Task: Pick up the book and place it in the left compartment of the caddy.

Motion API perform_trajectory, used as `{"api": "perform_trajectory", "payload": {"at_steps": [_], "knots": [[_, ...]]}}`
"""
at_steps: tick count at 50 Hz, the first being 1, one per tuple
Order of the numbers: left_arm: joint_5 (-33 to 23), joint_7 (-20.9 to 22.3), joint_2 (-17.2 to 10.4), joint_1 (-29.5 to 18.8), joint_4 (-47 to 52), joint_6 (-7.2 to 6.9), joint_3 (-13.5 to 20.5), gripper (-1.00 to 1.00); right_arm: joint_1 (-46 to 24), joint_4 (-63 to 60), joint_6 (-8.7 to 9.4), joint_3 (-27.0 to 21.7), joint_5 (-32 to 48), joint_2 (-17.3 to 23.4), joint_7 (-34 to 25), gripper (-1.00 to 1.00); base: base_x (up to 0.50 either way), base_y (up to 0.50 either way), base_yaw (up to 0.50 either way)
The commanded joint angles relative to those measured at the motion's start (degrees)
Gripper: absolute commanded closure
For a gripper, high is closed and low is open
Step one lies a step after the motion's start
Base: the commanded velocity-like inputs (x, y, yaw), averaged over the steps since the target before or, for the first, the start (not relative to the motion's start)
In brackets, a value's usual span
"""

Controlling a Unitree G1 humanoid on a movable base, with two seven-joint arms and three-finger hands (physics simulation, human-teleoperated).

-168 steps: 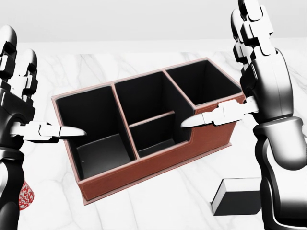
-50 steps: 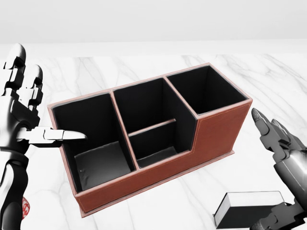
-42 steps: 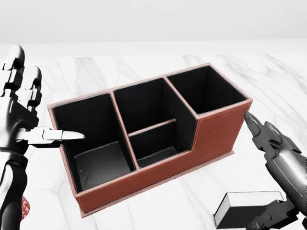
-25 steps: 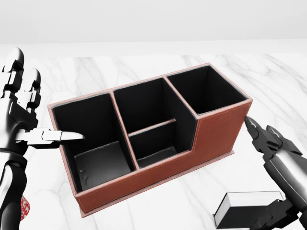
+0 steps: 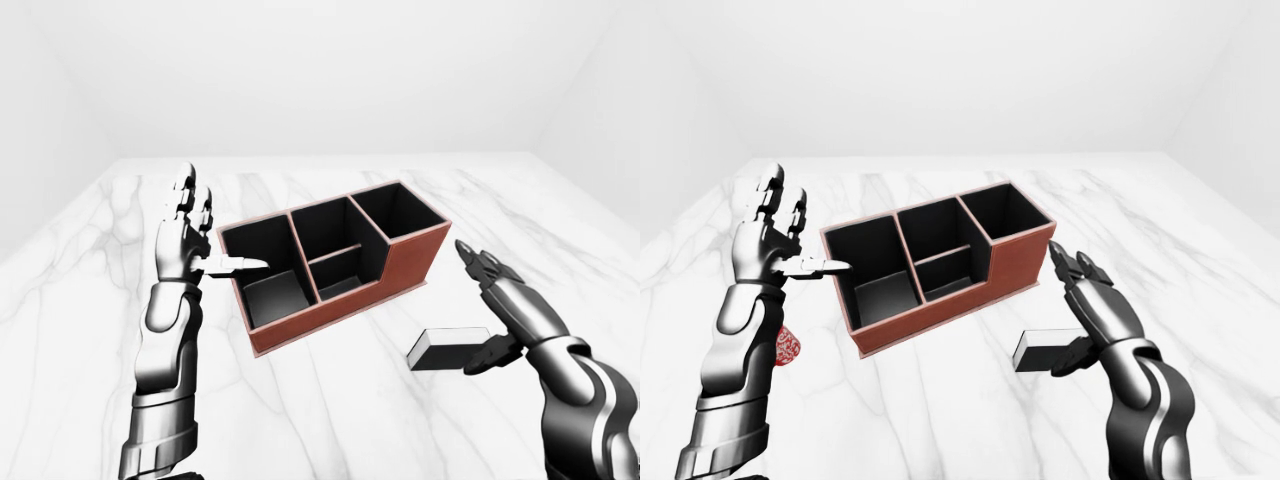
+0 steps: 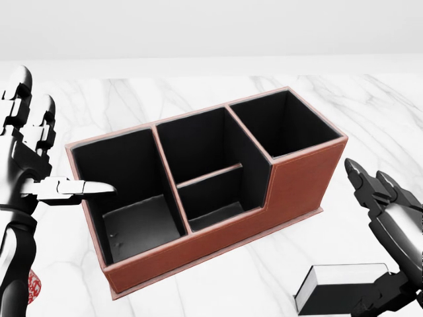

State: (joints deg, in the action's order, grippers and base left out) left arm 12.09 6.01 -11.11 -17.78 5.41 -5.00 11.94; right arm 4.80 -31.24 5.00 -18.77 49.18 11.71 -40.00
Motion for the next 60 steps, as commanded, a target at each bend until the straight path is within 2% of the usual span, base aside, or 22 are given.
{"api": "perform_trajectory", "payload": {"at_steps": [1,9,22,29,41,52,55,60], "knots": [[-0.02,0.06,0.05,0.04,0.29,0.0,0.0,-1.0,-0.75,1.25,0.0,1.31,1.71,0.34,0.0,-1.0,0.0,0.0,0.0],[-0.13,0.11,-0.03,0.29,0.35,0.0,0.15,-1.0,-0.65,3.52,-3.05,2.67,4.25,0.49,0.0,-1.0,0.0,0.0,0.0],[0.06,0.02,-0.1,0.54,-0.25,0.0,0.46,-1.0,-0.73,4.46,-4.13,4.82,6.38,-0.26,0.0,-1.0,0.0,0.0,0.0],[0.17,-0.07,-0.07,0.99,-0.22,0.0,0.6,-1.0,0.11,5.73,-5.65,4.93,7.05,-0.31,0.0,-1.0,0.0,0.0,0.0],[0.49,-0.14,-0.16,1.35,-0.4,0.0,0.9,-1.0,-1.94,7.45,-5.77,7.19,8.27,-0.44,0.0,-1.0,0.0,0.0,0.0],[0.73,-0.11,-0.21,1.17,-1.35,0.0,0.83,-1.0,-2.06,8.15,-6.12,6.98,8.76,0.1,0.0,-1.0,0.0,0.0,0.0],[0.87,-0.06,-0.33,1.15,-1.64,0.0,0.99,-1.0,-1.18,8.91,-6.91,7.13,9.09,-0.01,0.0,-1.0,0.0,0.0,0.0],[0.99,-0.06,-0.41,1.1,-1.72,0.0,1.01,-1.0,-1.2,9.9,-7.12,7.42,9.44,-0.18,0.0,-1.0,0.0,0.0,0.0]]}}
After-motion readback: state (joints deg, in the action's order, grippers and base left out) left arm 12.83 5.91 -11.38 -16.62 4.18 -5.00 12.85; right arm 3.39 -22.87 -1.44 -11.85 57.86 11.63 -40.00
